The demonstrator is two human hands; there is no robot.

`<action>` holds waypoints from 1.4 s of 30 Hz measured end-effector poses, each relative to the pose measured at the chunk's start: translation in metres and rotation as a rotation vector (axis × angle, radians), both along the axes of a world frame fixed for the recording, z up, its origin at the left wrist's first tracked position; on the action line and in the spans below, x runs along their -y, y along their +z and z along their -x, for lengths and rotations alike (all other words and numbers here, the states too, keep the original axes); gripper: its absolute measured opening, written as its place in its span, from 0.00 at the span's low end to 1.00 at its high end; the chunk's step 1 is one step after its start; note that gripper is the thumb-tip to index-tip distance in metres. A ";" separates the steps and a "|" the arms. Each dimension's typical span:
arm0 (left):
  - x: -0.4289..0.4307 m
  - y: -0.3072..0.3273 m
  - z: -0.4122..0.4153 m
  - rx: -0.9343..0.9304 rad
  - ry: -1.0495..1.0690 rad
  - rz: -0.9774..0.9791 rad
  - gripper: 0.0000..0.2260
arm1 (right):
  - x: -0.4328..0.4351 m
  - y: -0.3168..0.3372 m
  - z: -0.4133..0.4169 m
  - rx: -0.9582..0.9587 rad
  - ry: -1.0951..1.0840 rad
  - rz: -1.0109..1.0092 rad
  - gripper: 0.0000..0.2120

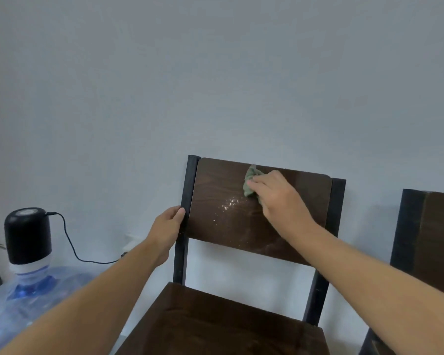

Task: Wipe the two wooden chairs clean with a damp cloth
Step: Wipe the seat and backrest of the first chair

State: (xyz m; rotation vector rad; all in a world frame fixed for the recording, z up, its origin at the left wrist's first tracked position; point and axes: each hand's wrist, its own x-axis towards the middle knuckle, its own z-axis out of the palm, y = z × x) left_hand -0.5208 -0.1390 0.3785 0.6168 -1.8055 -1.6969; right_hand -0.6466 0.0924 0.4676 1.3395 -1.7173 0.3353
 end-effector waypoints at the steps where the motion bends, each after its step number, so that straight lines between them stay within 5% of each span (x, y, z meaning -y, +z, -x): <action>1: 0.002 -0.003 0.002 -0.013 -0.003 -0.009 0.18 | 0.014 -0.020 -0.010 -0.010 0.049 -0.056 0.14; 5: 0.008 -0.016 0.005 -0.086 0.007 -0.053 0.17 | -0.001 -0.087 -0.042 -0.061 0.122 -0.564 0.12; 8: 0.005 -0.018 0.010 -0.117 0.008 -0.037 0.17 | -0.018 -0.040 -0.022 0.097 0.070 -0.285 0.06; 11: 0.006 -0.019 0.010 -0.138 0.020 -0.046 0.16 | 0.021 0.013 0.000 0.106 0.052 0.071 0.10; 13: 0.007 -0.018 0.012 -0.154 0.027 -0.059 0.14 | 0.061 -0.004 -0.012 0.073 0.037 0.032 0.13; 17: 0.008 -0.018 0.009 -0.163 0.002 -0.073 0.13 | 0.052 -0.064 -0.040 -0.065 0.101 -0.421 0.15; 22: 0.011 -0.024 0.011 -0.135 -0.004 -0.071 0.15 | 0.074 0.021 -0.006 0.104 -0.026 0.138 0.13; 25: 0.011 -0.024 0.010 -0.176 -0.014 -0.100 0.14 | 0.115 -0.025 -0.041 -0.008 0.059 -0.043 0.16; 29: 0.016 -0.026 0.009 -0.180 -0.042 -0.103 0.13 | 0.060 -0.080 -0.055 -0.088 0.139 -0.423 0.14; 34: 0.016 -0.031 0.010 -0.177 -0.057 -0.088 0.14 | 0.107 -0.001 -0.027 0.185 -0.032 0.082 0.13; 37: 0.019 -0.031 0.011 -0.182 -0.074 -0.076 0.13 | 0.133 -0.046 -0.063 0.094 -0.007 -0.118 0.16; 42: 0.018 -0.034 0.012 -0.167 -0.064 -0.062 0.14 | -0.009 -0.083 -0.043 0.081 0.036 -0.375 0.15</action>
